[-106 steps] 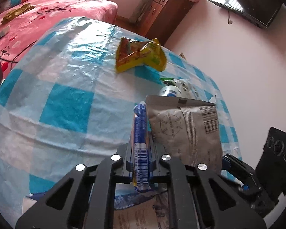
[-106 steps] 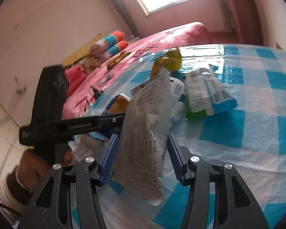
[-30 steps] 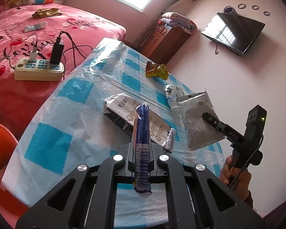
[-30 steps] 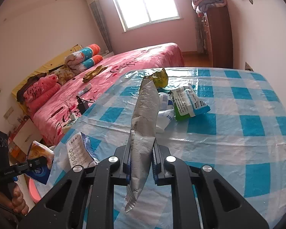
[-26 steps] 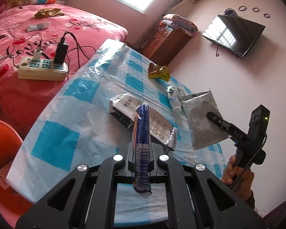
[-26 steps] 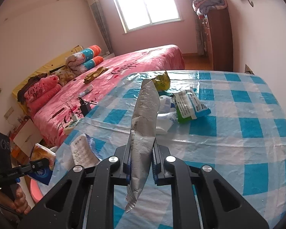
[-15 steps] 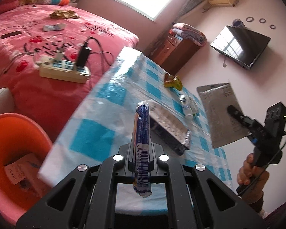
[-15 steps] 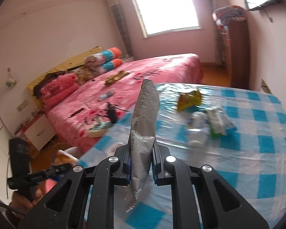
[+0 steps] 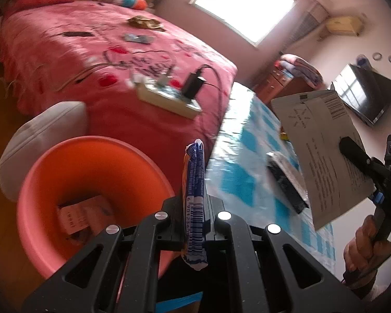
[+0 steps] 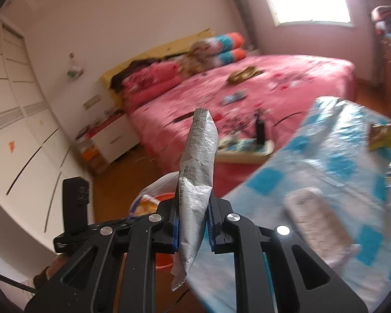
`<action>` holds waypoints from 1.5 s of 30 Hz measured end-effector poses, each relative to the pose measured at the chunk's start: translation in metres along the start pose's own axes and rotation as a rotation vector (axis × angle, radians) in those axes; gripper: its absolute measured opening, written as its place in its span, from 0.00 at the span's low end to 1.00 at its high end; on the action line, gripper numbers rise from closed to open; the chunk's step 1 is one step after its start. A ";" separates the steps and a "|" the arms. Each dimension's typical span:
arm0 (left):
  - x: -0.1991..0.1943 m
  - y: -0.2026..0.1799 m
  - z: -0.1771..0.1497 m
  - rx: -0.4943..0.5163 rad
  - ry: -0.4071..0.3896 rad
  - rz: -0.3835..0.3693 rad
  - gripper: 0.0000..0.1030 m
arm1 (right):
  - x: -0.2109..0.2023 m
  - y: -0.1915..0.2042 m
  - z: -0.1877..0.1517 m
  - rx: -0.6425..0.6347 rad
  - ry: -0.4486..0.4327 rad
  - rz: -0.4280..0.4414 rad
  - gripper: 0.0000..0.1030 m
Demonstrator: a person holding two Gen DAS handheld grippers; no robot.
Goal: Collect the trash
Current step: 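Carry both held items over the orange bucket and open both tools, then move both tools back over the table toward the blister pack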
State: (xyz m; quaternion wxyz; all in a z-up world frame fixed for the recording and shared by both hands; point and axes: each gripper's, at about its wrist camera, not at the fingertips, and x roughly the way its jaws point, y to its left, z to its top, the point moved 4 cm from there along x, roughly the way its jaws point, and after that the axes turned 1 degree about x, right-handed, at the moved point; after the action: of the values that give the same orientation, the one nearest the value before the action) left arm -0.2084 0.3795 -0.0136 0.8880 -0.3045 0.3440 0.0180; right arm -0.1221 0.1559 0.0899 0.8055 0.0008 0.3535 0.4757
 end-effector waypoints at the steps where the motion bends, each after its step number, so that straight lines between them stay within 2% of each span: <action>1: 0.000 0.005 0.000 -0.009 0.000 0.006 0.09 | 0.007 0.004 -0.001 -0.001 0.013 0.016 0.16; 10: -0.001 0.050 -0.006 -0.083 0.001 0.082 0.09 | 0.081 0.050 -0.017 -0.021 0.166 0.140 0.18; 14: 0.001 0.065 -0.011 -0.105 0.004 0.118 0.09 | 0.112 0.062 -0.035 -0.040 0.239 0.133 0.29; 16: 0.002 0.070 -0.014 -0.098 0.011 0.149 0.18 | 0.118 0.059 -0.043 -0.013 0.258 0.140 0.39; 17: 0.002 0.074 -0.016 -0.098 0.010 0.169 0.23 | 0.118 0.055 -0.046 0.004 0.260 0.131 0.50; 18: 0.001 0.077 -0.017 -0.101 0.005 0.183 0.34 | 0.115 0.050 -0.048 0.020 0.253 0.124 0.59; 20: -0.003 0.081 -0.017 -0.107 -0.015 0.210 0.45 | 0.107 0.039 -0.047 0.037 0.229 0.105 0.68; 21: -0.004 0.082 -0.017 -0.108 -0.023 0.222 0.54 | 0.103 0.033 -0.046 0.043 0.219 0.094 0.73; 22: -0.006 0.083 -0.016 -0.107 -0.035 0.239 0.63 | 0.097 0.026 -0.045 0.051 0.202 0.076 0.75; 25: -0.012 0.080 -0.015 -0.095 -0.062 0.239 0.75 | 0.079 0.009 -0.043 0.073 0.153 0.035 0.80; 31: -0.024 0.073 -0.013 -0.140 -0.139 0.194 0.82 | 0.051 -0.021 -0.047 0.109 0.097 -0.024 0.80; 33: -0.025 0.069 -0.014 -0.147 -0.140 0.186 0.82 | 0.042 -0.028 -0.050 0.116 0.078 -0.036 0.80; 34: -0.024 0.066 -0.015 -0.145 -0.134 0.187 0.82 | 0.040 -0.030 -0.051 0.119 0.073 -0.040 0.82; 35: -0.023 0.064 -0.016 -0.139 -0.126 0.192 0.82 | 0.036 -0.033 -0.053 0.126 0.066 -0.045 0.90; 41: -0.014 0.040 -0.017 0.010 -0.049 0.295 0.83 | 0.014 -0.047 -0.066 0.146 0.047 -0.070 0.91; 45: -0.007 0.030 -0.018 0.058 0.007 0.389 0.83 | 0.002 -0.059 -0.071 0.161 0.025 -0.087 0.92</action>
State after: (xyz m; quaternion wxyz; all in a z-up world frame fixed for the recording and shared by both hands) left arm -0.2319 0.3949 -0.0350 0.8749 -0.2069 0.3998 0.1784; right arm -0.1167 0.1016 0.0156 0.8183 0.0442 0.4001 0.4103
